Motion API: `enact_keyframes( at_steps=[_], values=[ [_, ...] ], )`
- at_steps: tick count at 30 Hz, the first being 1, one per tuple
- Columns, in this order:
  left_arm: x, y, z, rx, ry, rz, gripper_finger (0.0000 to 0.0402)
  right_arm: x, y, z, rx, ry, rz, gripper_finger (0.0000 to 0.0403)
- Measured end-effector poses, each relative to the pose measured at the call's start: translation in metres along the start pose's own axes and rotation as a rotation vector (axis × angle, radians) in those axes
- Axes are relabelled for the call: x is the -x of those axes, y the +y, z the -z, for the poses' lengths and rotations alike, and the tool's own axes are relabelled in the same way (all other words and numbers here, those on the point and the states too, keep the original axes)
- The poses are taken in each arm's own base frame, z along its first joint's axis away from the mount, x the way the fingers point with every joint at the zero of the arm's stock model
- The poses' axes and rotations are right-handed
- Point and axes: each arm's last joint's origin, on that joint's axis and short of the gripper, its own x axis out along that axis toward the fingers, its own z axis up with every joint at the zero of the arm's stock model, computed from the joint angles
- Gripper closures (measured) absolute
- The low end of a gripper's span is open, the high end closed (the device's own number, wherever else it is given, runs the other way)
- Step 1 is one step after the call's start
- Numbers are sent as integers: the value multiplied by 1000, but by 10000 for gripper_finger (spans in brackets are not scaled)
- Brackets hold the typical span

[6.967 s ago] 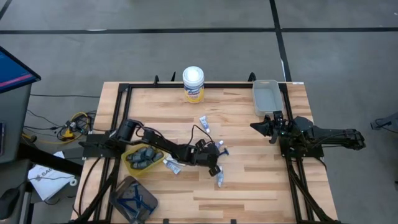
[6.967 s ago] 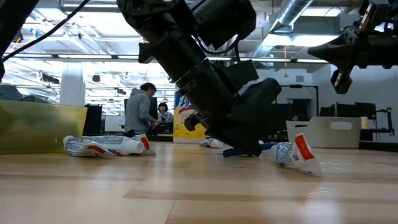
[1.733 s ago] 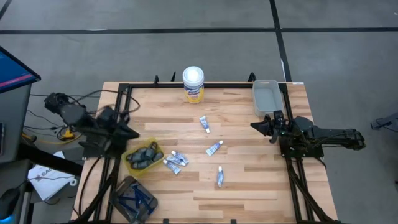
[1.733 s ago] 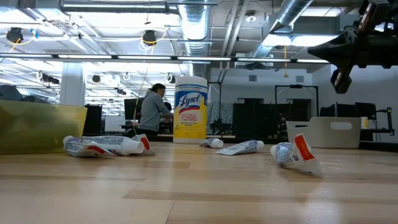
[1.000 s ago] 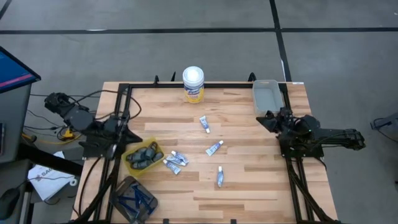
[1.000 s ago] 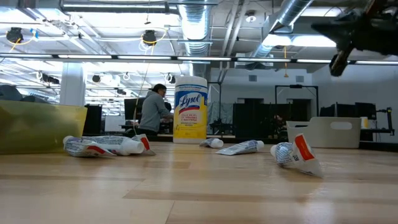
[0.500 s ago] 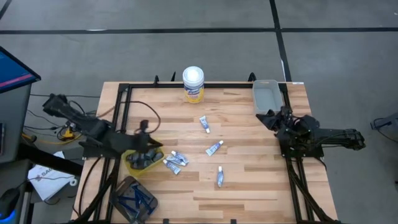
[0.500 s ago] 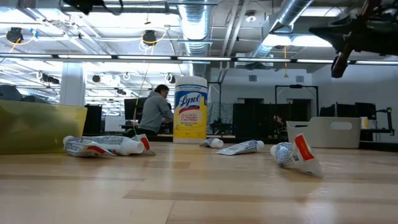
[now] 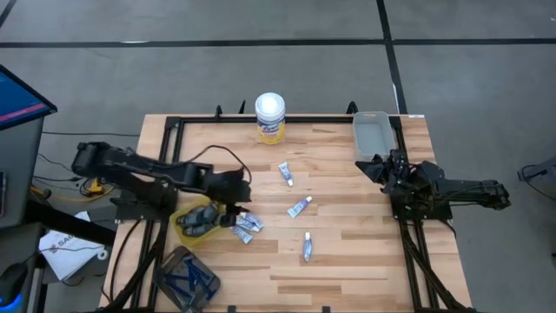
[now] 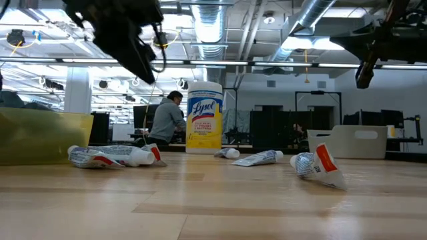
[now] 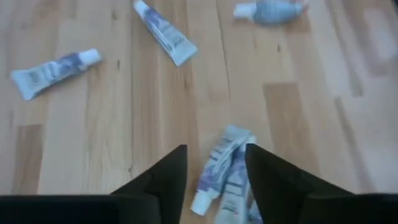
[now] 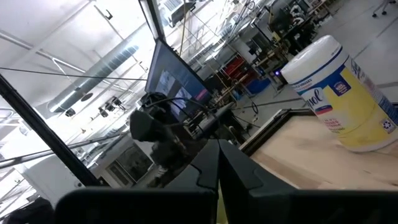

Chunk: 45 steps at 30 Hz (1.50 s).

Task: Pick & Place Travel size toiletries
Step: Put the white toothpaste into the gray bin

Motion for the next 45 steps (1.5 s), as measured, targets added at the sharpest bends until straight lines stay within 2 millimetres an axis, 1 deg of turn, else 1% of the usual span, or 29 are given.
enact_keyframes(
  at_steps=[4,6,8,13,17,22,26,30,34,38,42,45],
  values=[
    [-28,12,1,-29,99,-18,216,0,0,0,0,0,0,403],
    [-39,16,3,-53,144,-22,211,0,0,0,0,1,0,403],
    [-46,20,5,-54,184,-25,210,0,0,0,0,1,0,403],
    [-43,24,9,-38,306,-26,221,0,-1,1,3,10,8,403],
    [-42,25,13,-29,351,-6,226,0,-3,3,11,34,29,403],
    [-50,23,20,-42,455,24,216,0,-4,4,14,44,37,403],
    [-59,24,14,-103,462,37,209,0,-4,5,16,50,42,403],
    [-69,25,6,-129,465,47,212,0,-4,5,16,52,44,403],
    [-81,24,10,-118,515,93,217,0,-4,5,11,52,44,403],
    [-84,20,15,-122,563,117,217,0,-4,5,9,52,45,403],
    [-85,16,14,-182,545,130,218,0,-4,5,10,55,47,403],
    [-89,16,12,-193,521,128,218,0,-4,5,10,55,47,403]
  ],
)
